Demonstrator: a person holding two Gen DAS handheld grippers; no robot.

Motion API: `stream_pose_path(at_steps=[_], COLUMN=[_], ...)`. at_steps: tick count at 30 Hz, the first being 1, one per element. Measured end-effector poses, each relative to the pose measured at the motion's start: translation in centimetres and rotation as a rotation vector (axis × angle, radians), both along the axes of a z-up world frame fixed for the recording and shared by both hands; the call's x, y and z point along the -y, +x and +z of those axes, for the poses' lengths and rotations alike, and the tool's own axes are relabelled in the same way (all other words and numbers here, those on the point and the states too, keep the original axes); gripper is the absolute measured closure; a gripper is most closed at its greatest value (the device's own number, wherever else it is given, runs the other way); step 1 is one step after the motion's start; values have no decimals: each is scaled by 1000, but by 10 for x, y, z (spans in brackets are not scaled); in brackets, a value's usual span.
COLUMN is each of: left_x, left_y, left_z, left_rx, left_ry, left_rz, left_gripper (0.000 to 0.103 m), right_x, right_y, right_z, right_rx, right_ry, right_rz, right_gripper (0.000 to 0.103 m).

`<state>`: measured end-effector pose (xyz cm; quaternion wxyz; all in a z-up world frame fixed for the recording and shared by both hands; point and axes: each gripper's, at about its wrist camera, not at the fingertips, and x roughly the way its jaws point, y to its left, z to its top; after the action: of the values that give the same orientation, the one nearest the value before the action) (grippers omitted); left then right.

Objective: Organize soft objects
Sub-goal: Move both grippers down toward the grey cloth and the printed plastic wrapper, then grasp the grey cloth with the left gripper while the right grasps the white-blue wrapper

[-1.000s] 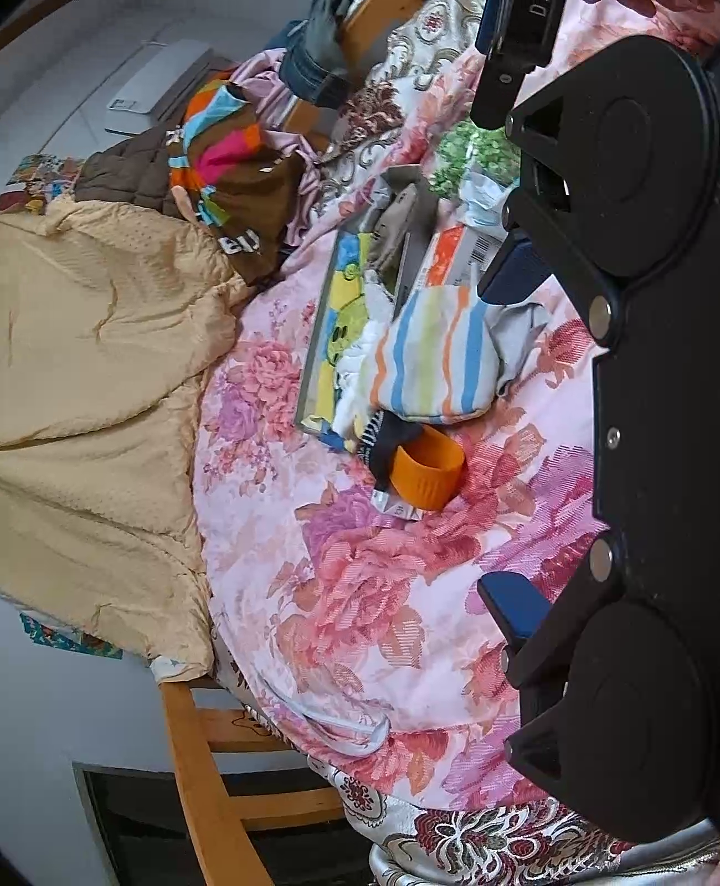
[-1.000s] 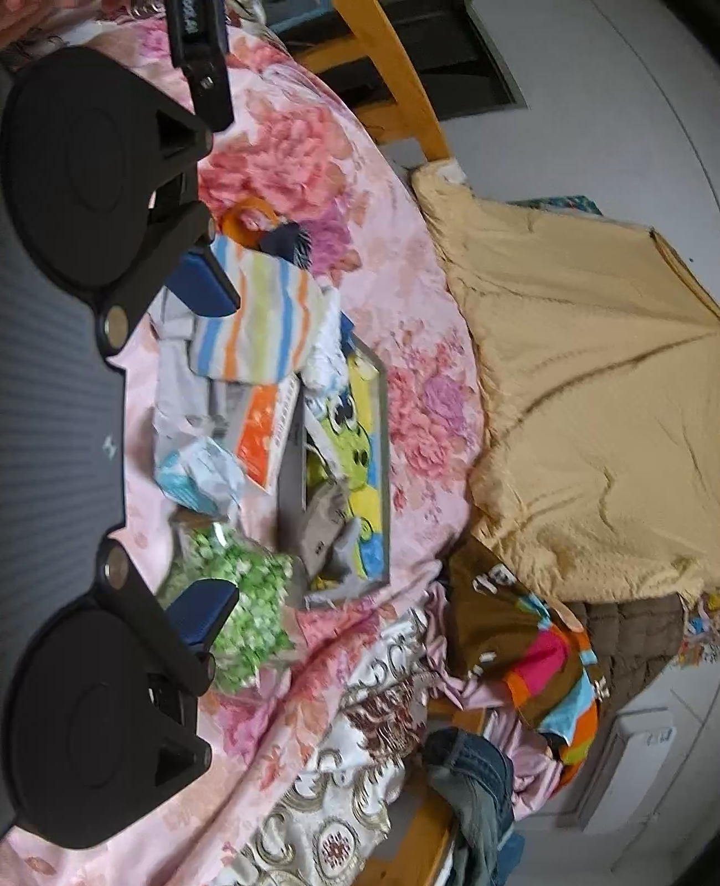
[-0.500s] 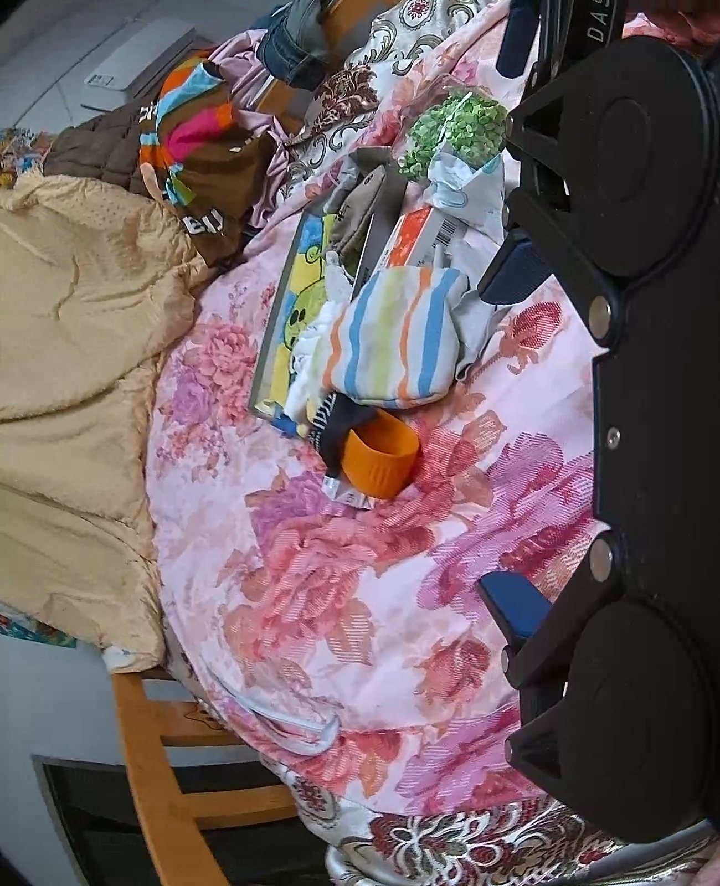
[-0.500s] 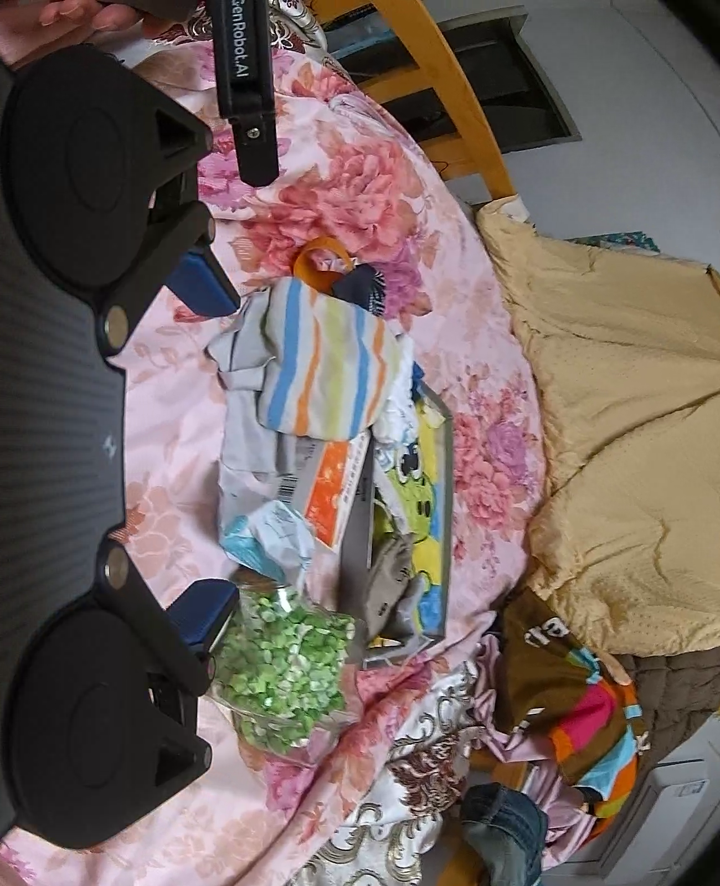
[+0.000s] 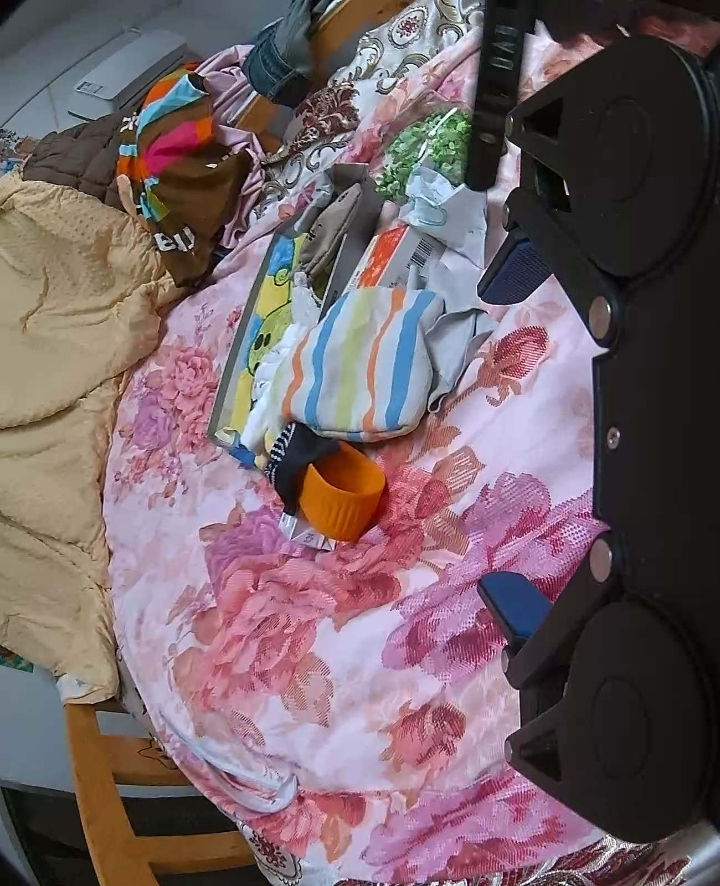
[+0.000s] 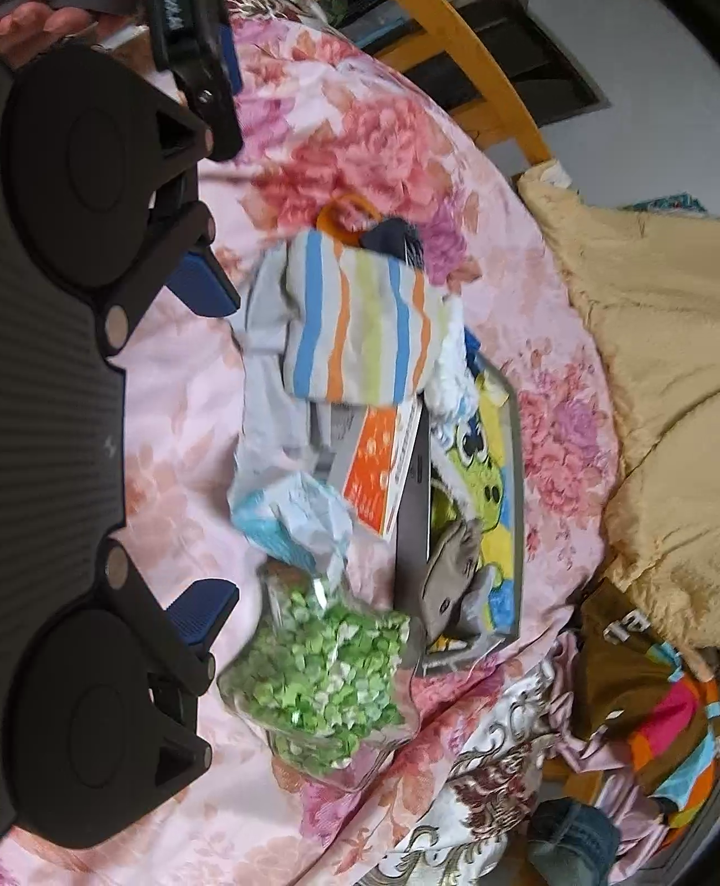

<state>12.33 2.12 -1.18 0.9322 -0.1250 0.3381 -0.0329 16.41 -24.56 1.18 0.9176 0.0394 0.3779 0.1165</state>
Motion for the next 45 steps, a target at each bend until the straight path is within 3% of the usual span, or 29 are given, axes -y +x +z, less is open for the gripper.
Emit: stream_pose_path(at_steps=[9, 13, 22, 25, 31, 34, 36, 40, 45], left_x=[25, 40, 52, 52, 61, 63, 62, 61, 67], left_y=[19, 29, 64, 71, 76, 77, 79, 82, 84], left_z=[-8, -12, -32, -37, -41, -42, -44, -49, -51], left_rx=[24, 59, 33, 20, 40, 46, 42, 22, 13], left_ry=[96, 157, 82, 42, 38, 41, 32, 13, 44], left_rz=[-105, -182, -202, -206, -232, -225, -220, -214, -218], left_gripper=[1, 1, 2, 7, 25, 40, 57, 60, 69], right_x=[12, 13, 21, 22, 23, 24, 26, 28, 26], right_y=[37, 50, 69, 75, 81, 81, 81, 80, 79], right_z=[1, -5, -23, -28, -34, -35, -36, -37, -37], right_rx=[-93, -133, -214, -230, -242, -243, -247, -255, -251], right_ry=[5, 58, 224, 259, 310, 335, 350, 367, 353], right_rz=[36, 36, -27, -37, -85, -107, -122, -155, -178], right_gripper=[0, 0, 1, 2, 11, 20, 26, 40, 56])
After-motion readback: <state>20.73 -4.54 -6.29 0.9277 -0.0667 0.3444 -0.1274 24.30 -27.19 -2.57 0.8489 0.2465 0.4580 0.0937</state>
